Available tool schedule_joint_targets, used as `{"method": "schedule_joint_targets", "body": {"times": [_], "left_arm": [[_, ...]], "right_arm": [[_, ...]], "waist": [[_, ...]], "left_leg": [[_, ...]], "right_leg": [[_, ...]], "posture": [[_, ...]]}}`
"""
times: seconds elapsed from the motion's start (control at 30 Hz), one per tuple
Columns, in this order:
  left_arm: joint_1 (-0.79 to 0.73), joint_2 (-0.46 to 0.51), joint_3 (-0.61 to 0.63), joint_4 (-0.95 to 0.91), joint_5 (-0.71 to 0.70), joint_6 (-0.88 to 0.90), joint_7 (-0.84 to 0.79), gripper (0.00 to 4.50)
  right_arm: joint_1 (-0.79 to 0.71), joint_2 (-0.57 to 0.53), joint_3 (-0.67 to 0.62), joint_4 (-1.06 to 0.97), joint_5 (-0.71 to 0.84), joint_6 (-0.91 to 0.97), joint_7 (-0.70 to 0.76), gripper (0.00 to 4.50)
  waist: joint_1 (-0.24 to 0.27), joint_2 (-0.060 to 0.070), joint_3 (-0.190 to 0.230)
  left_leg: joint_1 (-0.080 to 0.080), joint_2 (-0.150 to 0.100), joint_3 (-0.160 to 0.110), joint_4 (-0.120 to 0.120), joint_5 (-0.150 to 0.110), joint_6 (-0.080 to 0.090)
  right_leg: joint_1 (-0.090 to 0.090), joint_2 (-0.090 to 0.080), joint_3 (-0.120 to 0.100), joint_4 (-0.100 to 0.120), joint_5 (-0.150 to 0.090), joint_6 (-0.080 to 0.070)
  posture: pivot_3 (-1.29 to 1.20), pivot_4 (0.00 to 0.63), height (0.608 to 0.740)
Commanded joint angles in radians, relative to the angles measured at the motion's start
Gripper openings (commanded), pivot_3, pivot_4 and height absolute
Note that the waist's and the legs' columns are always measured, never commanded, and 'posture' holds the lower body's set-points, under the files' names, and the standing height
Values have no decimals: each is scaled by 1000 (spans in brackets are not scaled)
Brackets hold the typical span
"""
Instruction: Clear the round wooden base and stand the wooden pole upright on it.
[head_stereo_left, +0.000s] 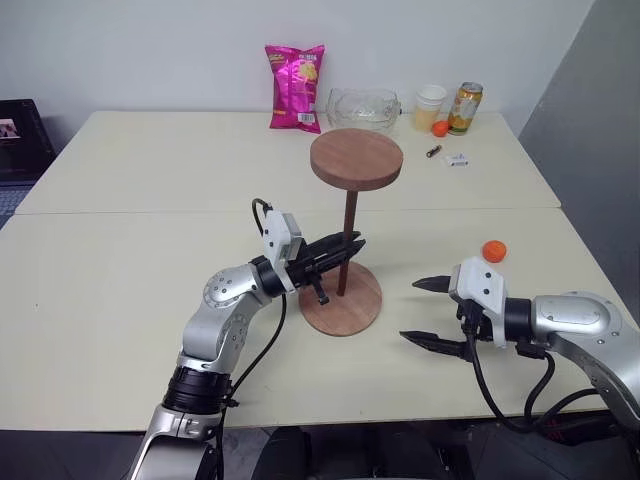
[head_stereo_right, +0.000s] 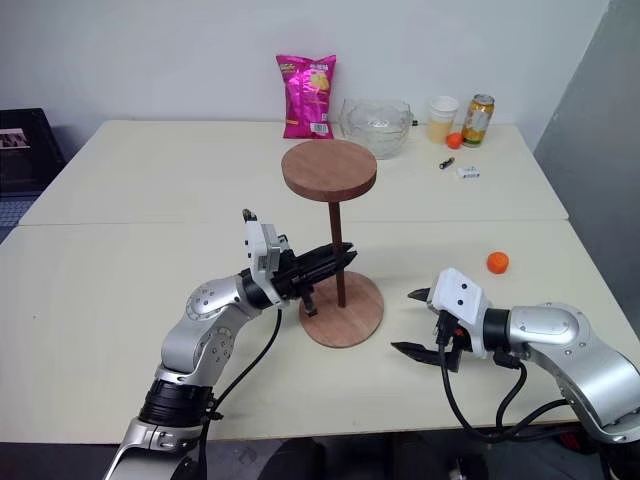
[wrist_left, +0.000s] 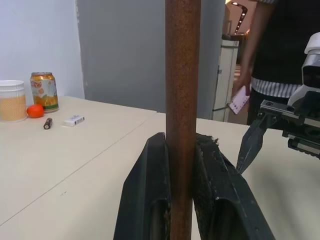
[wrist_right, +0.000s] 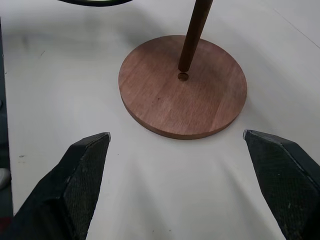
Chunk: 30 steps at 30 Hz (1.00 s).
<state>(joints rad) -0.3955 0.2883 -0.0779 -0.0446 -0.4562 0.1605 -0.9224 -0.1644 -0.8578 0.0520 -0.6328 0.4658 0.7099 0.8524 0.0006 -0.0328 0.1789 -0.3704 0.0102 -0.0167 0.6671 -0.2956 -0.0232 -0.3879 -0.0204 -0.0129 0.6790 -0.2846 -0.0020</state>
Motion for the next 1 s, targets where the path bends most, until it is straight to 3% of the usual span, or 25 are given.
{"method": "schedule_joint_targets", "body": {"times": [0.03, 1.0], "left_arm": [[-3, -5, 8, -5, 10, -39, 2, 251], [32, -22, -15, 48, 50, -100, 4, 251]], "right_arm": [[10, -7, -35, -41, 20, -17, 8, 4500], [23, -21, -42, -60, 34, -3, 9, 4500]], "waist": [[0, 0, 0], [0, 0, 0]], "left_leg": [[0, 0, 0, 0, 0, 0], [0, 0, 0, 0, 0, 0]], "right_leg": [[0, 0, 0, 0, 0, 0], [0, 0, 0, 0, 0, 0]], "posture": [[0, 150, 740], [0, 150, 740]]}}
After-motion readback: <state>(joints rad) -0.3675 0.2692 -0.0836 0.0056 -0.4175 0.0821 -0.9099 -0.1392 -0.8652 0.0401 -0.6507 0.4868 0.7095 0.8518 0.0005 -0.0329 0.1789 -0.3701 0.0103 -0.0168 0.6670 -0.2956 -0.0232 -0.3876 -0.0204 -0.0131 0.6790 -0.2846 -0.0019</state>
